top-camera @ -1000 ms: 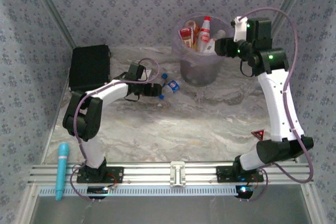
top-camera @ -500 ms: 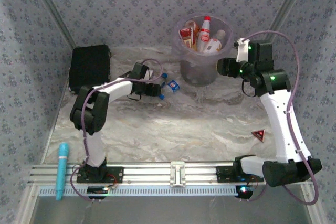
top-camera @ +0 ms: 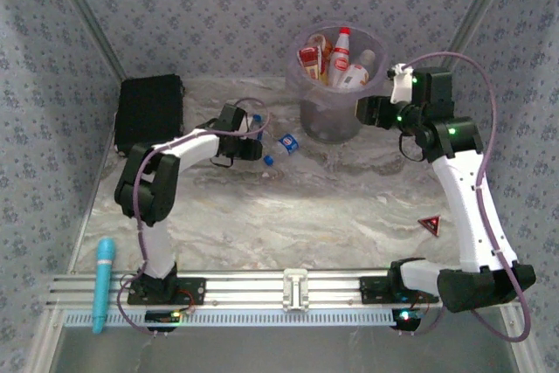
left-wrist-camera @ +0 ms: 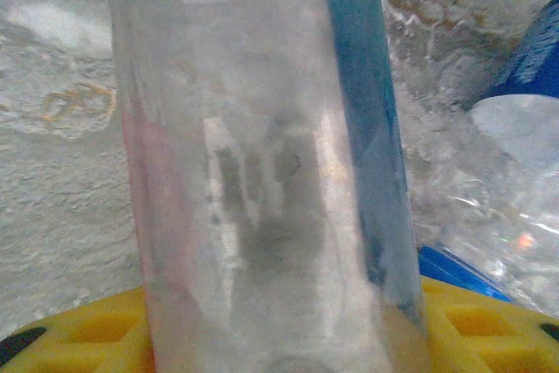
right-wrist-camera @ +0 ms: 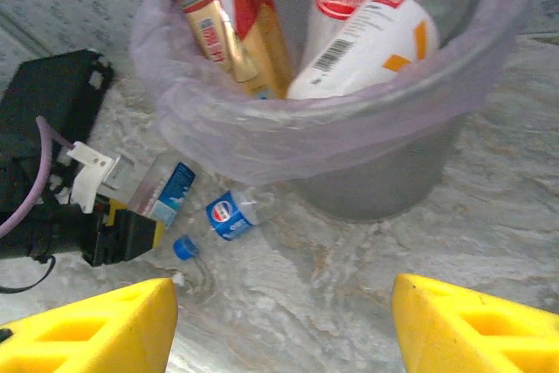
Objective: Put the plastic bottles in the bin
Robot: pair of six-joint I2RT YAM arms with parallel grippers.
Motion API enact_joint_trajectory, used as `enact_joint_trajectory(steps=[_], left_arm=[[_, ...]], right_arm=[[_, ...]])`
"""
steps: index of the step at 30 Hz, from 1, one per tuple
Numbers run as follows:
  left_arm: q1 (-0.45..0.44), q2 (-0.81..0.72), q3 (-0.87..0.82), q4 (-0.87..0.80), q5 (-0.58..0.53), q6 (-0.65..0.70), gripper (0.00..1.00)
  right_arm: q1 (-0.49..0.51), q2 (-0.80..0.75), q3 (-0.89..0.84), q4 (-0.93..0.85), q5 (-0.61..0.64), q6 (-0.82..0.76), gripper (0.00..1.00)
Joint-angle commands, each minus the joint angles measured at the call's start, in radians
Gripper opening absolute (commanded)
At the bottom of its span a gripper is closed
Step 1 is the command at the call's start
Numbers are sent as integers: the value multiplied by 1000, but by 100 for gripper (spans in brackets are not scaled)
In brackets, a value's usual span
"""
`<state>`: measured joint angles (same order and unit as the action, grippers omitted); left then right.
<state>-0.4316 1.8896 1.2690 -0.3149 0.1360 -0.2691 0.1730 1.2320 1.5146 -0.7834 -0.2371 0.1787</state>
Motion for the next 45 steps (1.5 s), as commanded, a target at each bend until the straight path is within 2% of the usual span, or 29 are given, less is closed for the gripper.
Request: enact_joint_trajectory(steps=[1, 8, 11, 14, 19, 25, 31, 39, 41, 45], left_arm=[[15, -139, 7, -19, -15, 18, 54], [15, -373, -138, 115, 118, -40, 51], [10, -465, -239, 258, 235, -87, 47], [-9, -528, -303, 371, 303, -122, 46], [-50, -589, -356, 482, 313, -141, 46], [-82, -618, -381, 562, 290, -139, 46], [-110, -612, -362, 538, 277, -92, 47], [-129, -605, -356, 530, 251, -71, 48], [-129, -608, -352, 524, 241, -72, 52], [-130, -612, -351, 525, 230, -68, 71]], right_arm=[[55, 4, -7, 83, -75, 50, 67], [222, 128, 33, 234, -109, 124, 68], [270, 200, 65, 298, -147, 167, 74], [307, 276, 105, 344, -200, 213, 83], [347, 382, 151, 381, -234, 271, 96], [368, 488, 207, 369, -250, 297, 96], [373, 549, 241, 388, -269, 331, 88], [374, 589, 272, 371, -276, 318, 62], [373, 585, 281, 357, -264, 309, 59], [368, 571, 292, 342, -253, 296, 52]])
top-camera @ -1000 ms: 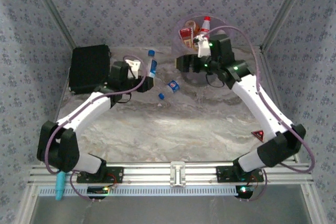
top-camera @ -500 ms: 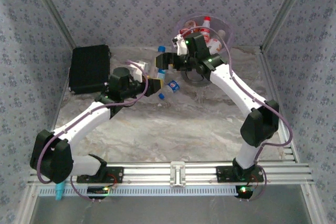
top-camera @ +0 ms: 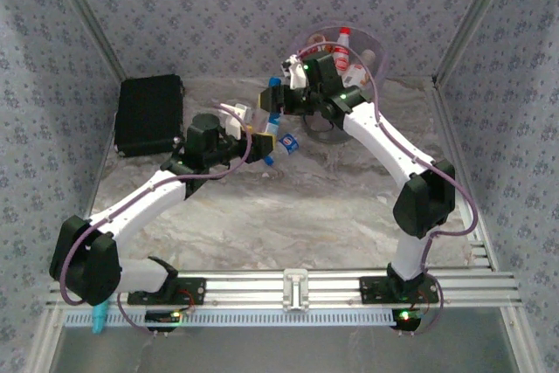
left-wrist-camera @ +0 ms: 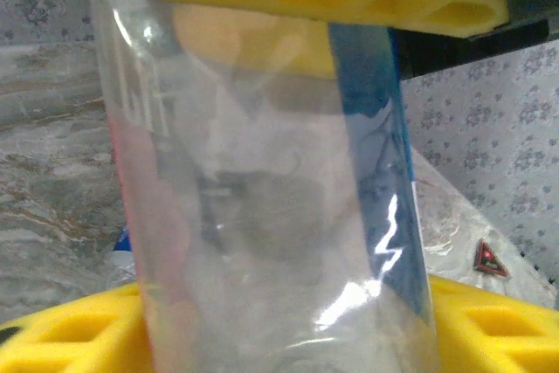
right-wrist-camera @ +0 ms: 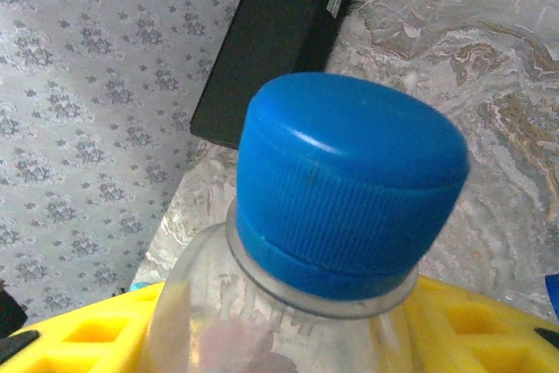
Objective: Put the plastic bottles in the bin
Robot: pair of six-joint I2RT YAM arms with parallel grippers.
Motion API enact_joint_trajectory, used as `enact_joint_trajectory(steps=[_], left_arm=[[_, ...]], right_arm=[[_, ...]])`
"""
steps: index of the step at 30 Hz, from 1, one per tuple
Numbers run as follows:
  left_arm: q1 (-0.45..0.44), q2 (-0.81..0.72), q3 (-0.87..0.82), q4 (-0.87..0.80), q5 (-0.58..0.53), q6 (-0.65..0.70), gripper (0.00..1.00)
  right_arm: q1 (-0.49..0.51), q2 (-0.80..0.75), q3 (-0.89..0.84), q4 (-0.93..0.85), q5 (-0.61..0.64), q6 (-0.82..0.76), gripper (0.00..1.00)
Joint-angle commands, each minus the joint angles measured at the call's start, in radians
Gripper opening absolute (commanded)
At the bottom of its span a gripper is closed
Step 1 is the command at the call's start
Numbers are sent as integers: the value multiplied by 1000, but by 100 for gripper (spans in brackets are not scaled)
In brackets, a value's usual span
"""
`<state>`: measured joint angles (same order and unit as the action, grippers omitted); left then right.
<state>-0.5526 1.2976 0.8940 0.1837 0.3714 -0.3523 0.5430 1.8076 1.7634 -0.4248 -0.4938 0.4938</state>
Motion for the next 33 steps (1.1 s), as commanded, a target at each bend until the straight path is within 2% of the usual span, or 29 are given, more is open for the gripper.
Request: enact_joint_trajectory(steps=[1, 5, 9, 16, 21, 25, 28, 33], left_arm=[[-9, -21, 20, 31, -10, 13, 75], [-10, -34, 14, 19, -23, 16, 91], [-10, -75, 3, -27, -34, 24, 97], [-10, -170, -100, -90, -103, -11, 99], [-10, -217, -179, -101, -143, -61, 98], [-10, -243, -205, -116, -180, -69, 98], [-9, -255, -195, -150, -187, -51, 98], [-10, -274, -191, -170, -193, -40, 98]], right_arm=[[-5, -9, 51, -24, 6, -23, 52], [-20, -36, 72, -43, 35, -42, 52], [-67, -61, 140, -92, 61, -87, 51], [-202, -102, 289, -142, 97, -154, 52], [-285, -66, 420, -193, 179, -209, 52], [-297, 57, 605, -351, 325, -294, 52], [-298, 147, 721, -434, 373, -343, 52], [-301, 214, 750, -439, 443, -395, 52]])
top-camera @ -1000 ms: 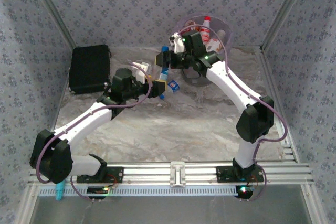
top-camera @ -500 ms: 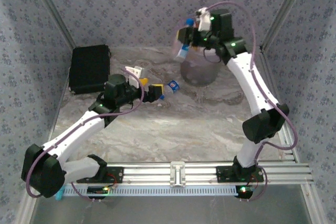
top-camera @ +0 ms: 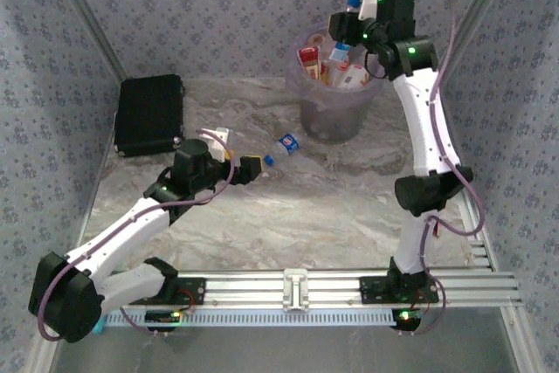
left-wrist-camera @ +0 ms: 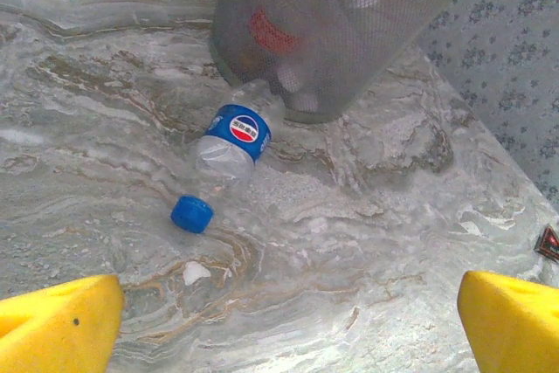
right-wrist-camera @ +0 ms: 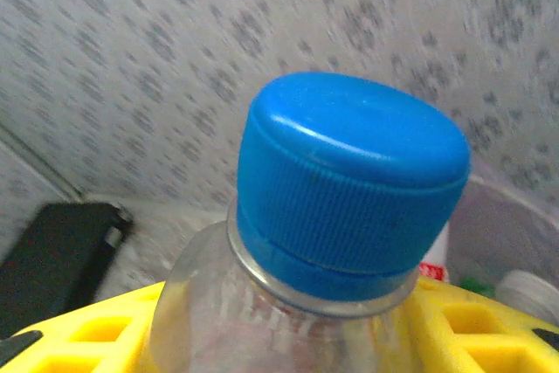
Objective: Put the plastic bottles in the bin
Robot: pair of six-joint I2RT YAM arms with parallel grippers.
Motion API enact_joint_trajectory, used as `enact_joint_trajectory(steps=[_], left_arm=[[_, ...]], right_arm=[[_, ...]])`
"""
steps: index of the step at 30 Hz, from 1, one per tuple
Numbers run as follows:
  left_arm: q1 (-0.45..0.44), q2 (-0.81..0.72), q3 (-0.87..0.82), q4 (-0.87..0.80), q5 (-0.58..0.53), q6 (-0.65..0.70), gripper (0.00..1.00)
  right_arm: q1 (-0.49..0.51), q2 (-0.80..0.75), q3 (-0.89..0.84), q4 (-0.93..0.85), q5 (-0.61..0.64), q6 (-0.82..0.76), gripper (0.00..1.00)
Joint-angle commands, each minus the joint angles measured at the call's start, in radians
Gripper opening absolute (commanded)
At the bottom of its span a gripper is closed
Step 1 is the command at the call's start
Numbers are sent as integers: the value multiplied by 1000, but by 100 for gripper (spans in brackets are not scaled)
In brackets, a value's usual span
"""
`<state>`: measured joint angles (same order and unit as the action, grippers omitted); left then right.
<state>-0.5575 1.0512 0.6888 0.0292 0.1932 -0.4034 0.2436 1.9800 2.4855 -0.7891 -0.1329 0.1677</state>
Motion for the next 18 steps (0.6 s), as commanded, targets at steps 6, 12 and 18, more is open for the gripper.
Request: enact_joint_trajectory(steps=[6, 12, 18], left_arm=[[-5, -31, 3, -15, -22, 8, 97], [-4, -25, 3, -8, -26, 9, 97], [-4, -24, 5, -12, -26, 11, 97]], right_arm=[[-2, 92, 24, -112, 58, -103, 51], [33, 88, -99, -142, 79, -146, 51], [78, 82, -168, -161, 169, -183, 51]])
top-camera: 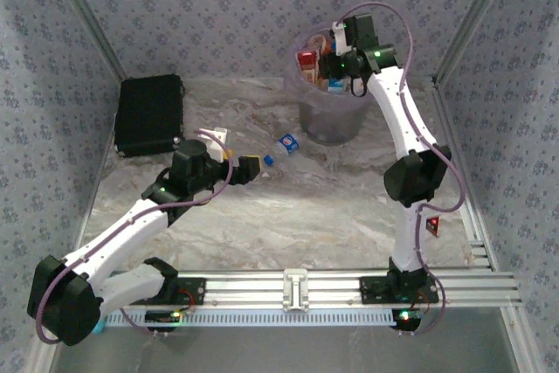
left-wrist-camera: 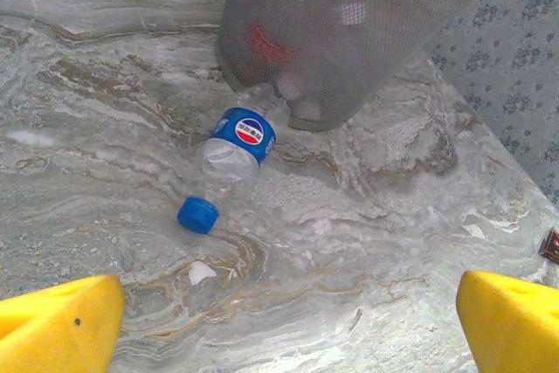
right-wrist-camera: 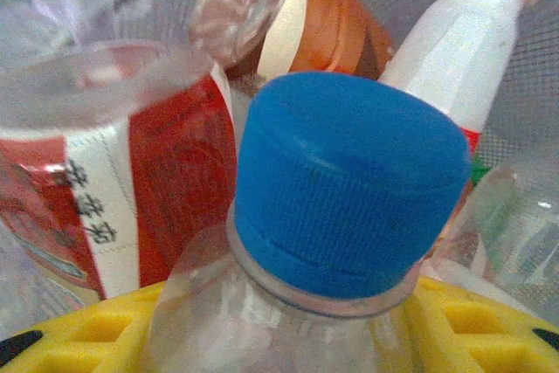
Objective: Put the plastic bottles in the bin
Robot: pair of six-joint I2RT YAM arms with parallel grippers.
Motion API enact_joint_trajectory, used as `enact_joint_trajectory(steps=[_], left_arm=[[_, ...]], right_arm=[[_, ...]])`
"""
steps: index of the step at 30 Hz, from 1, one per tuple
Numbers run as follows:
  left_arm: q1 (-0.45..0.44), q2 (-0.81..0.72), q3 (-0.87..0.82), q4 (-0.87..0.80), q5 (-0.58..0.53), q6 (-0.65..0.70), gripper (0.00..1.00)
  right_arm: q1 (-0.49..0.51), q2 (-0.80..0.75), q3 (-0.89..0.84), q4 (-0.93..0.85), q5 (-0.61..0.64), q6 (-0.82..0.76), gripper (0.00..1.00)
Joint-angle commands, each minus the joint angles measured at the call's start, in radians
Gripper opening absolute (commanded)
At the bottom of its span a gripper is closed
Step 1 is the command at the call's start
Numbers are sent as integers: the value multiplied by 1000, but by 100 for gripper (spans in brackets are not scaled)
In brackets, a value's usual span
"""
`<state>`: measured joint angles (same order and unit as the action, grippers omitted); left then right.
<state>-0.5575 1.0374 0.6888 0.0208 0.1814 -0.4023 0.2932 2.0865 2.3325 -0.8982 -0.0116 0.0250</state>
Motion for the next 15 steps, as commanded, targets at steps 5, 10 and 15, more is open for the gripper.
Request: enact_joint_trajectory(steps=[5, 10, 15], left_arm=[[-4, -9, 7, -9, -18, 15, 97], [-4, -4, 10, -9, -18, 19, 97], [-5, 6, 17, -2, -10, 17, 97]], right_arm=[[41, -22, 9, -75, 33, -46, 60], [38, -26, 128, -106, -9, -37, 75], [17, -25, 225, -128, -2, -30, 81]])
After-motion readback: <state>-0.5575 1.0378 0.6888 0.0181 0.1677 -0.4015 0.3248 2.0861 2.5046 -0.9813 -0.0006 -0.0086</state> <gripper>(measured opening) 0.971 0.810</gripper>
